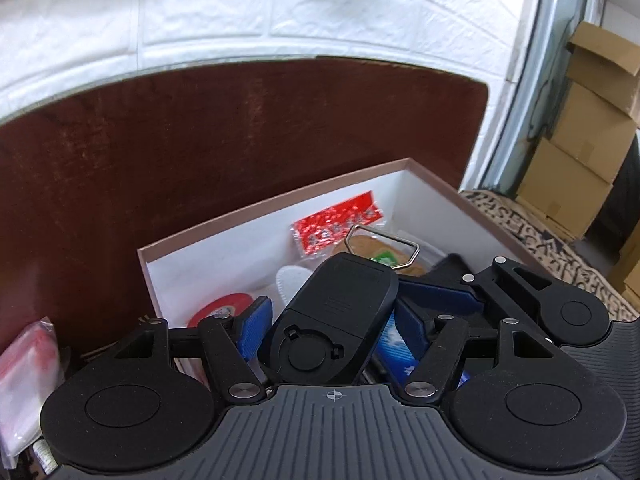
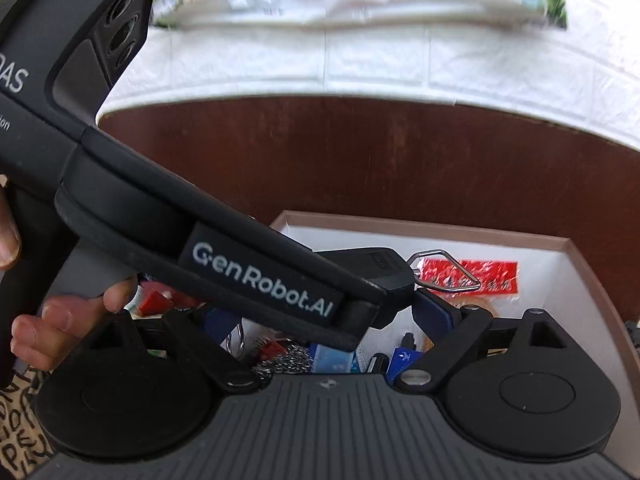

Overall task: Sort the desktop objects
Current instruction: 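Lower the key fob into the box and open the left gripper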

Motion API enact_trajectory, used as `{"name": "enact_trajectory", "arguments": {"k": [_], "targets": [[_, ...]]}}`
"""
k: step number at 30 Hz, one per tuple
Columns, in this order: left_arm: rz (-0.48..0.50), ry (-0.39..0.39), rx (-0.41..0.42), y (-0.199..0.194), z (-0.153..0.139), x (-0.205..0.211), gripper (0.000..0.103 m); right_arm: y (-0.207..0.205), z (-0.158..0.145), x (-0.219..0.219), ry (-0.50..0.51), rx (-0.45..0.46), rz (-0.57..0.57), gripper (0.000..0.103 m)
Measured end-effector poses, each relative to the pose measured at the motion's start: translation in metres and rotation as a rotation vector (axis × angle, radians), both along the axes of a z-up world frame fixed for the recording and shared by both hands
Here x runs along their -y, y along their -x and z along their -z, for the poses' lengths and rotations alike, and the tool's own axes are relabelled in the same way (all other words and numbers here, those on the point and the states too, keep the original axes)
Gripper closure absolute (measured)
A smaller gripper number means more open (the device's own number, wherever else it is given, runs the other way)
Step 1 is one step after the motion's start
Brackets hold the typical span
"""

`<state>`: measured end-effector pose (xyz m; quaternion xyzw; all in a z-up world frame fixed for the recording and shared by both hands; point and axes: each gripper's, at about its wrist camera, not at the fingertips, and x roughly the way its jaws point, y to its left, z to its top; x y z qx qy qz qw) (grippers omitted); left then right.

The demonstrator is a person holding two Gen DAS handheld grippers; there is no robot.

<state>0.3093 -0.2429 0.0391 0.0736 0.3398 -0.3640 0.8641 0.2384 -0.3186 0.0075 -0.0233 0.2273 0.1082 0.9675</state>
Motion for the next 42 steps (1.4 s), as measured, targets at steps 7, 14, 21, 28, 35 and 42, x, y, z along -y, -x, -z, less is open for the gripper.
{"name": "enact_trajectory", "arguments": {"k": [7, 14, 21, 28, 35, 42], "targets": [[-0.071, 0.085, 0.079, -0.002, -0.006, -0.013, 0.000, -0.010, 0.000, -0.001, 0.029, -0.036, 0.062, 0.004], [-0.119, 0.117, 0.082, 0.008, -0.014, -0.029, 0.000, 0.001, -0.004, 0.003, 0.044, 0.000, 0.153, 0.000], [-0.140, 0.069, 0.104, 0.026, -0.012, -0.031, 0.000, 0.010, -0.010, 0.009, -0.016, -0.045, 0.194, 0.000], [-0.156, 0.070, 0.124, 0.055, -0.018, -0.037, 0.000, 0.026, -0.012, 0.008, -0.028, -0.066, 0.208, 0.000], [-0.214, 0.039, 0.157, 0.095, -0.019, -0.043, 0.000, 0.052, -0.012, 0.009, -0.083, -0.097, 0.215, 0.000], [-0.302, 0.060, 0.125, 0.127, -0.016, -0.061, 0.000, 0.090, -0.020, 0.011, -0.118, -0.052, 0.238, 0.000]]}}
